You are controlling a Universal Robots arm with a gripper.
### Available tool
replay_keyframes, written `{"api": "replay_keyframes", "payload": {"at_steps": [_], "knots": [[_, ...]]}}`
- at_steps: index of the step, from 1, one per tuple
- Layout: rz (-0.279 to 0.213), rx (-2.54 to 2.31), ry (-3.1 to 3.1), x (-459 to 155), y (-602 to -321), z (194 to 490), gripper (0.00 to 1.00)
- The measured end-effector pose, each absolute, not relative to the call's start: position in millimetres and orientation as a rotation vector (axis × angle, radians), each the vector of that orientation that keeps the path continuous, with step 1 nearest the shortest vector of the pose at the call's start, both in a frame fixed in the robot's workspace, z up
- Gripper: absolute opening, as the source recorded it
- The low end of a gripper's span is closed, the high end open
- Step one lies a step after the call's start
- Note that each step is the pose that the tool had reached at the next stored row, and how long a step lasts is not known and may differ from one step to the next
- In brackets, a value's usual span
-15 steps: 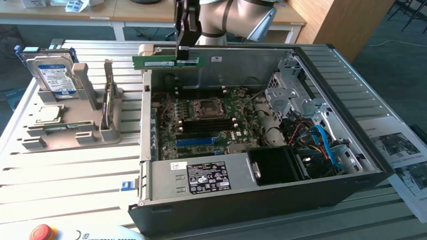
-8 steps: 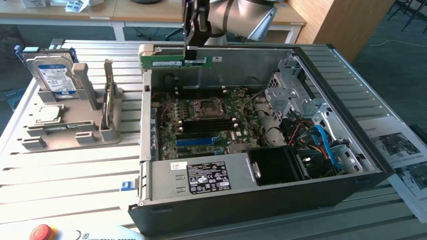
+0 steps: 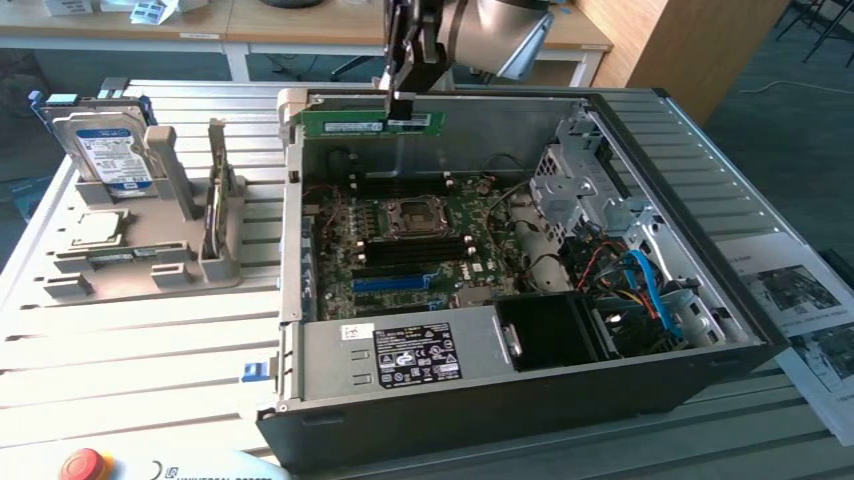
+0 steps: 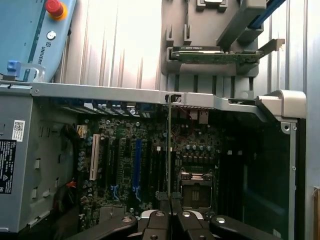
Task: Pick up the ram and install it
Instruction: 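Pick up the ram and move it above insertion slot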
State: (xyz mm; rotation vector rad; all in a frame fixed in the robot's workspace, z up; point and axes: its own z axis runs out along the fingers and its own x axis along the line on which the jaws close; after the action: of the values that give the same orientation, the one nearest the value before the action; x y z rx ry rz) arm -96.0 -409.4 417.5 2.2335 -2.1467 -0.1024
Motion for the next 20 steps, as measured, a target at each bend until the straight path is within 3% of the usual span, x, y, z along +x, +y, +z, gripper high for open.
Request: {"api": "replay_keyframes", "payload": {"at_steps": [20], "knots": [[-0.103,2.233,-2.146,-60,-409,418,0.12]]}}
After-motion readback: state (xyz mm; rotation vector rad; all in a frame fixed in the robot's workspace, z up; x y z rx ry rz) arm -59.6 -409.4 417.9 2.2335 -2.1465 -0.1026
